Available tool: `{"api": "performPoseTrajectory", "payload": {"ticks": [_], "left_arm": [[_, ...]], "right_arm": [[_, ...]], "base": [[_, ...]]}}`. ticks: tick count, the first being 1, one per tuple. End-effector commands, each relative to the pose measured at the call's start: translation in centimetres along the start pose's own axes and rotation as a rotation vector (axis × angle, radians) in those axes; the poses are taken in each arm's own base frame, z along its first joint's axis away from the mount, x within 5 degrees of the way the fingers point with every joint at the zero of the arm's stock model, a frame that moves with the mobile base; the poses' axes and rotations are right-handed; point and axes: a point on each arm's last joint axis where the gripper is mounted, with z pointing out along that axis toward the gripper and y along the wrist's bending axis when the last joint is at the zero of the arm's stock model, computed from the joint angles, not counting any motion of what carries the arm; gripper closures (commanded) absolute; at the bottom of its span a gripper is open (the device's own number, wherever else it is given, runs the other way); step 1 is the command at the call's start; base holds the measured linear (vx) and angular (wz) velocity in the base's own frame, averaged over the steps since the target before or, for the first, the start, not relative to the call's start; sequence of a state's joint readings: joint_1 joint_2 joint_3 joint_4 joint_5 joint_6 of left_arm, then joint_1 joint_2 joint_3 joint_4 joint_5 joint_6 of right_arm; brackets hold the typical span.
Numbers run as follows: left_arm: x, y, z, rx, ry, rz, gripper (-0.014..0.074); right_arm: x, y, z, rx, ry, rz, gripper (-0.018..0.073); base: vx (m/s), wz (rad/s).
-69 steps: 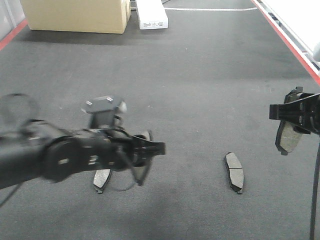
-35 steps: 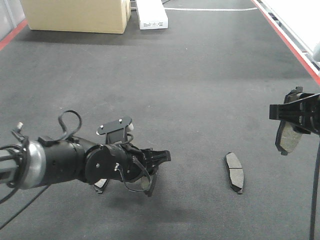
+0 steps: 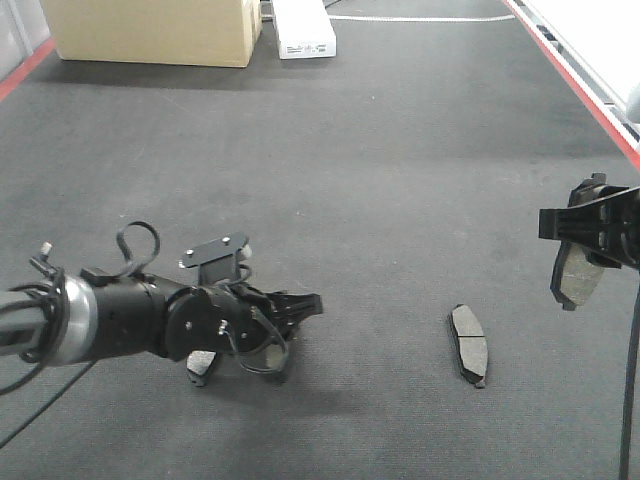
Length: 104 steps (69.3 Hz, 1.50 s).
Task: Move and align brake pads A on conveyor
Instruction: 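Set the pad down beside the nearer placed pad, open left gripper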
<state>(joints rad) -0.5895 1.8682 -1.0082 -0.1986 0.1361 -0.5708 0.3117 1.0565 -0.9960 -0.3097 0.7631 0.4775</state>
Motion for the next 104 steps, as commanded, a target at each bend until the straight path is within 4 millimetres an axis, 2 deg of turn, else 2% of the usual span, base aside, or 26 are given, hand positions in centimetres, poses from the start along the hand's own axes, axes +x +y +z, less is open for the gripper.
{"api": "performPoseTrajectory", "payload": {"ticks": [1, 36, 56, 63, 69, 76, 86, 96, 104], "left_arm": [[-1.8, -1.6, -1.8, 0.074, -0.092, 0.023, 0.0457], [-1.6, -1.6, -1.8, 0.067, -0.078, 0.032, 0.0371], [-1.4, -2.1, -1.8, 0.086, -0.092, 0.04, 0.0169], [-1.7, -2.4, -2.4, 0.1, -0.106, 0.039, 0.0101], [-2.0, -2.8, -3.6, 0.119, -0.13, 0.058, 0.0081], [-2.5, -3.6, -5.8, 0.155, -0.18, 0.147, 0.0094], [-1.8, -4.0, -9.5, 0.192, -0.234, 0.26, 0.0169], [-0.2, -2.4, -13.3, 0.214, -0.281, 0.316, 0.0299], [1.2, -0.8, -16.6, 0.232, -0.331, 0.367, 0.0449]], "right_arm": [[-1.4, 0.1, -1.1, -0.027, -0.116, -0.019, 0.0555], [-1.4, 0.1, -1.1, -0.027, -0.116, -0.019, 0.0555], [-1.4, 0.1, -1.1, -0.027, -0.116, -0.019, 0.0555], [-1.4, 0.1, -1.1, -0.027, -0.116, -0.019, 0.0555], [-1.4, 0.1, -1.1, -0.027, -0.116, -0.019, 0.0555], [-1.4, 0.1, -1.1, -0.027, -0.116, -0.019, 0.0555], [-1.4, 0.1, -1.1, -0.027, -0.116, -0.019, 0.0555], [-1.4, 0.1, -1.1, -0.027, -0.116, -0.019, 0.0555], [-1.4, 0.1, -1.1, -0.027, -0.116, -0.019, 0.0555]], "base": [[0.0, 0.0], [0.0, 0.0], [0.0, 0.0], [0.0, 0.0], [0.0, 0.0], [0.0, 0.0], [0.0, 0.0], [0.0, 0.0], [0.0, 0.0]]}}
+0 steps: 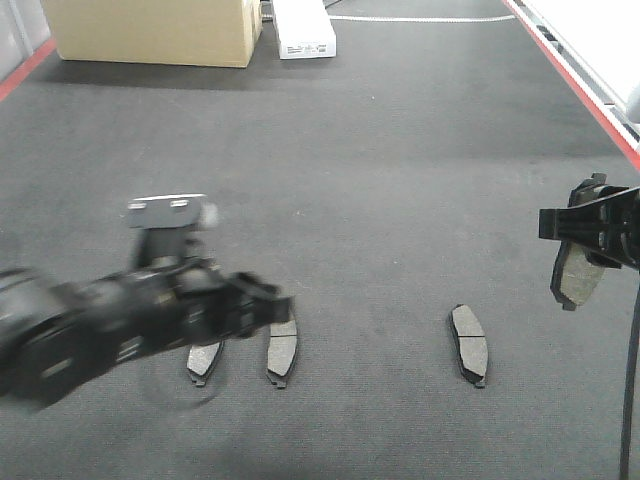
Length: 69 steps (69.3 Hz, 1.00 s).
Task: Move and align brake pads A on conveyor
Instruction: 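Set the pad down beside the nearer placed pad, open left gripper, then lower the right gripper's pad onto the belt beside the other pad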
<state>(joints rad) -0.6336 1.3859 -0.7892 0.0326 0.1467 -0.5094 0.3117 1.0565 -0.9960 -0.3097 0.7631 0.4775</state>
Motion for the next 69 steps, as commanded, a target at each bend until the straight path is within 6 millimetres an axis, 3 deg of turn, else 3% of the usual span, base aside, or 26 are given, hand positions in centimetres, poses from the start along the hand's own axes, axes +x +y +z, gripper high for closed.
{"api": "performPoseTrajectory", "payload": {"ticks": [1, 8, 21, 32, 45, 69], "left_arm": [[-0.8, -0.5, -4.0, 0.069, -0.141, 0.056, 0.0477], [0.4, 0.2, -7.2, 0.081, -0.184, 0.083, 0.0607], [2.6, 1.4, -11.8, 0.129, -0.293, 0.09, 0.0604], [4.2, 2.3, -14.2, 0.158, -0.371, 0.106, 0.0604], [4.8, 2.6, -15.7, 0.18, -0.421, 0.105, 0.0604], [4.8, 2.6, -15.7, 0.181, -0.423, 0.105, 0.0603]], "right_arm": [[-1.4, 0.1, -1.1, -0.027, -0.116, -0.019, 0.0555], [-1.4, 0.1, -1.1, -0.027, -0.116, -0.019, 0.0555], [-1.4, 0.1, -1.1, -0.027, -0.116, -0.019, 0.0555], [-1.4, 0.1, -1.1, -0.027, -0.116, -0.019, 0.0555], [-1.4, 0.1, -1.1, -0.027, -0.116, -0.019, 0.0555], [-1.4, 0.1, -1.1, -0.027, -0.116, -0.019, 0.0555]], "base": [[0.0, 0.0], [0.0, 0.0], [0.0, 0.0], [0.0, 0.0], [0.0, 0.0], [0.0, 0.0]]}}
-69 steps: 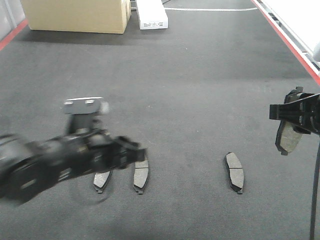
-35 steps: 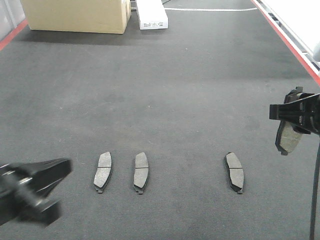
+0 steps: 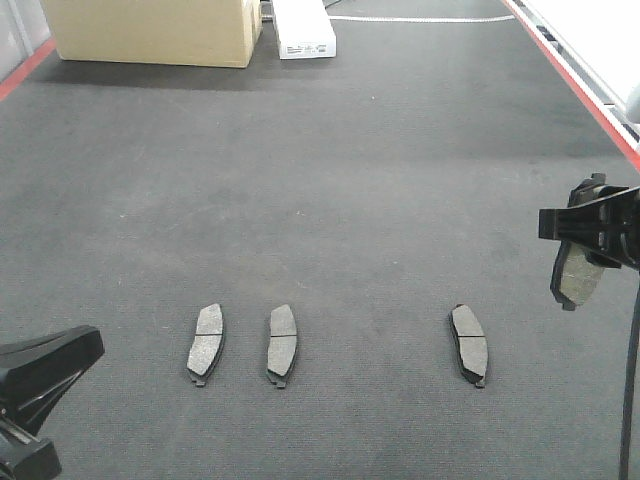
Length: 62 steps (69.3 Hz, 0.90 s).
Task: Move and align brake pads A on conveyor
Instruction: 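Lower the right gripper's pad onto the belt beside the other pad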
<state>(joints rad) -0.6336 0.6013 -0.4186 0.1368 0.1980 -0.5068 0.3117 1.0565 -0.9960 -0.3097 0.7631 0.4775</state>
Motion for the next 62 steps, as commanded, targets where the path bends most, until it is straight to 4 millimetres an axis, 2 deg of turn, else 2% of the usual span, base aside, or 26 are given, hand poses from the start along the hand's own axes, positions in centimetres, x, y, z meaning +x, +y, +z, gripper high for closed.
{"api": "performPoseTrajectory", "payload": {"ticks": [1, 18, 26, 35, 49, 62], "left_arm": [[-1.4, -0.7, -0.2, 0.047, -0.084, 0.005, 0.0603], [-1.4, -0.7, -0.2, 0.047, -0.084, 0.005, 0.0604], [-1.4, -0.7, -0.2, 0.047, -0.084, 0.005, 0.0603], [-1.4, -0.7, -0.2, 0.047, -0.084, 0.005, 0.0603], [-1.4, -0.7, -0.2, 0.047, -0.084, 0.005, 0.0603], [-1.4, -0.7, -0.2, 0.047, -0.084, 0.005, 0.0603]], "right_arm": [[-1.4, 0.1, -1.1, -0.027, -0.116, -0.019, 0.0555], [-1.6, 0.2, -1.1, -0.037, -0.135, -0.016, 0.0555], [-1.5, 0.7, -0.5, -0.08, -0.104, 0.012, 0.0554], [-1.0, 2.0, 1.8, -0.146, -0.004, -0.031, 0.0552], [0.4, 3.8, 7.5, -0.201, 0.18, -0.052, 0.0552], [1.7, 4.7, 12.2, -0.19, 0.296, -0.049, 0.0549]], "base": [[0.0, 0.0], [0.0, 0.0], [0.0, 0.0], [0.0, 0.0], [0.0, 0.0], [0.0, 0.0]]}}
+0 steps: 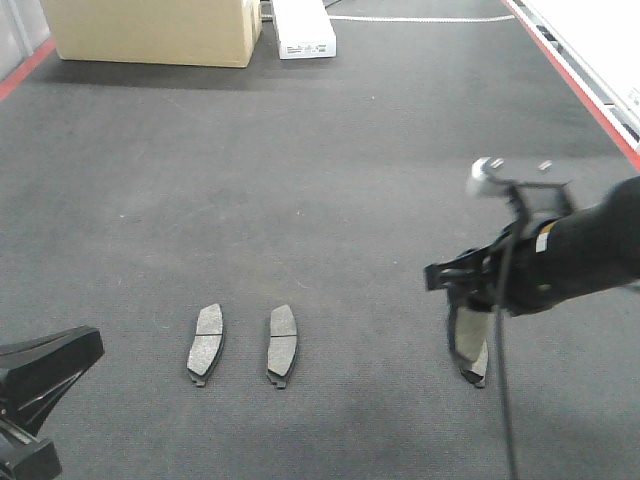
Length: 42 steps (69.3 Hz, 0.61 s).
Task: Move and align brake pads A on conveyor
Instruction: 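Lower the right gripper's pad onto the belt beside the other pad, then open the right gripper to release the pad in line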
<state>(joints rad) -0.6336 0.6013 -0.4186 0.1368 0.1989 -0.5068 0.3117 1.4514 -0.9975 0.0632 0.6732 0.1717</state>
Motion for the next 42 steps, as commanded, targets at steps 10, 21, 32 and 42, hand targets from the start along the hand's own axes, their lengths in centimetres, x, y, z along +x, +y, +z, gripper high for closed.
{"api": "performPoseTrajectory", "payload": {"ticks": [10, 21, 32, 42], "left_arm": [[-1.4, -0.7, -0.2, 0.048, -0.085, 0.005, 0.0603], [-1.4, -0.7, -0.2, 0.048, -0.085, 0.005, 0.0603], [-1.4, -0.7, -0.2, 0.048, -0.085, 0.005, 0.0603], [-1.4, -0.7, -0.2, 0.048, -0.085, 0.005, 0.0603]], "right_arm": [[-2.9, 1.7, 2.9, -0.033, -0.016, -0.016, 0.0545], [-3.9, 3.9, 5.7, -0.053, 0.033, -0.034, 0.0545], [-4.6, 4.5, 7.8, -0.059, 0.078, -0.007, 0.0541], [-4.6, 4.6, 9.1, -0.05, 0.123, -0.005, 0.0538]], "base": [[0.0, 0.0], [0.0, 0.0], [0.0, 0.0], [0.0, 0.0]]}}
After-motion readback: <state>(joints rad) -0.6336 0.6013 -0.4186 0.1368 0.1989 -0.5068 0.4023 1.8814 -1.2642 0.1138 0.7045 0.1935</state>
